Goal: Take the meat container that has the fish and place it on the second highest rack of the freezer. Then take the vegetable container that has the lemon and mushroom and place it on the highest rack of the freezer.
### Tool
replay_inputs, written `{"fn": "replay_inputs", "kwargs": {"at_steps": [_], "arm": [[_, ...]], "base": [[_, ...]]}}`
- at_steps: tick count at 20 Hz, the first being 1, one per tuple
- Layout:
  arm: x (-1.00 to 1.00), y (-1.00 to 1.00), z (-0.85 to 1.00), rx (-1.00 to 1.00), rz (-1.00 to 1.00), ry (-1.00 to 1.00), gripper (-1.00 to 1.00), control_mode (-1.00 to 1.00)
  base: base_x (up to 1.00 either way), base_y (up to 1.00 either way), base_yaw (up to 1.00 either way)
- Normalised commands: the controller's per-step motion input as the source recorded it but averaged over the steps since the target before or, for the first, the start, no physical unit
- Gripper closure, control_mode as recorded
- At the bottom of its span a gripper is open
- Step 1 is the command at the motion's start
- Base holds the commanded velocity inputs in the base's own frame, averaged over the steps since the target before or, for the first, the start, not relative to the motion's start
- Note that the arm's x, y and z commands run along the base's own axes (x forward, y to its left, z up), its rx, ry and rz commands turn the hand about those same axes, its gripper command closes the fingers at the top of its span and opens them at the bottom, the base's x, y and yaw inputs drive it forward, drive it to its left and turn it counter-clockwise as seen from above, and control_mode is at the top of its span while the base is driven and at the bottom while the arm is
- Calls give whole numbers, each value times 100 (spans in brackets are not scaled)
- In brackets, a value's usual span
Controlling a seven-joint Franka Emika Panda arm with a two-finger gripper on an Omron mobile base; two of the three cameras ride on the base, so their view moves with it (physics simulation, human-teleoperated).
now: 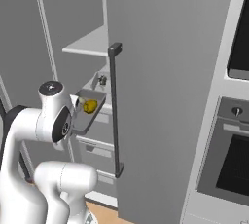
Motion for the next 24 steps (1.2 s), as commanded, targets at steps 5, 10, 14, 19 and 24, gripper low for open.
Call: {"fn": "replay_inputs", "kwargs": {"at_steps": [5, 10, 14, 19, 24], "arm": [[0, 0, 0, 0, 0, 0, 100, 100], [0, 0, 0, 0, 0, 0, 100, 100], [0, 0, 0, 0, 0, 0, 100, 100], [6, 0, 1, -1, -2, 0, 100, -100], [6, 0, 24, -1, 4, -2, 100, -100]], "base": [[18, 6, -18], [28, 41, -22], [36, 46, -21], [23, 1, -13], [0, 0, 0]]}}
